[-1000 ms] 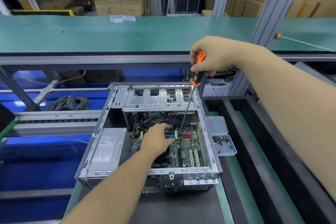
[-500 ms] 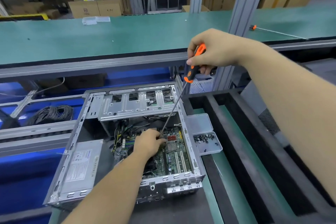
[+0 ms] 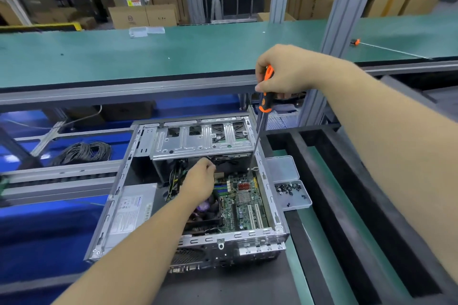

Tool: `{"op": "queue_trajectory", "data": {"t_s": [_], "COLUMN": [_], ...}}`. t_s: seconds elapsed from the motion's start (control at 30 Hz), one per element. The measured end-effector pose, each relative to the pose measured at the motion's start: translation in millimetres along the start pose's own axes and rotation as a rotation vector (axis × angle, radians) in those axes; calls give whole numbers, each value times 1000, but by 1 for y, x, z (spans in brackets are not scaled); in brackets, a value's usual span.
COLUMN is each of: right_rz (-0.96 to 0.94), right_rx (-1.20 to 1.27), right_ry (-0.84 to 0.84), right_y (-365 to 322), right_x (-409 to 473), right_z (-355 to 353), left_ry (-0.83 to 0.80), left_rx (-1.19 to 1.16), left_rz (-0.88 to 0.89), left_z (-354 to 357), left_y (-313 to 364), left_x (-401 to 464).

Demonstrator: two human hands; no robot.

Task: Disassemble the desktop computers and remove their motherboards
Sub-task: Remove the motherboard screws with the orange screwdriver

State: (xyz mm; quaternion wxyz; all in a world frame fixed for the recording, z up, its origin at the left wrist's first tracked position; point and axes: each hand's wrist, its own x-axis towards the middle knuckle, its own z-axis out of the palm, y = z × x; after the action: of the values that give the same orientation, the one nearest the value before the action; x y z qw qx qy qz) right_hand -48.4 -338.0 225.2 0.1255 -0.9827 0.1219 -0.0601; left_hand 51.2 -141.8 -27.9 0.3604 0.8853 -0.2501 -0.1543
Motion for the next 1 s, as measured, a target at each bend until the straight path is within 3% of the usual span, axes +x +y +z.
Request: {"op": "queue_trajectory", "data": {"t_s": [0.23,0.3,0.37,0.47,0.6,0.73,0.93,1.0], "right_rz": [-44,-51,-59,-52,-44,-32,-23,-15], "right_rx": [-129,-160,-175,-170,-168,-160,-170,-167], "right_ry": [-48,-60,-76,-89,-87,-96,-106,-104], "right_y": [-18,-20,-20,-17,-16,-16,-16,-15], "right_x": [9,10,9,7,5,4,4,4], "right_z": [20,27,34,41,44,42,42,41], "left_ry": [-101,-105,-81,-61,-112,11,118,182], "left_rx": [-1122,-1247,-1228,-955,-34,511,789,727], "left_rz": [-627,-712,-736,-651,-184,66,274,325], "left_z": [-4,-6,-7,-11,-26,-44,-72,-71], "left_y": [14,12,6,0,-15,-20,-52,-60], "left_x": [-17,-19,-21,-23,-22,-20,-21,-26]}}
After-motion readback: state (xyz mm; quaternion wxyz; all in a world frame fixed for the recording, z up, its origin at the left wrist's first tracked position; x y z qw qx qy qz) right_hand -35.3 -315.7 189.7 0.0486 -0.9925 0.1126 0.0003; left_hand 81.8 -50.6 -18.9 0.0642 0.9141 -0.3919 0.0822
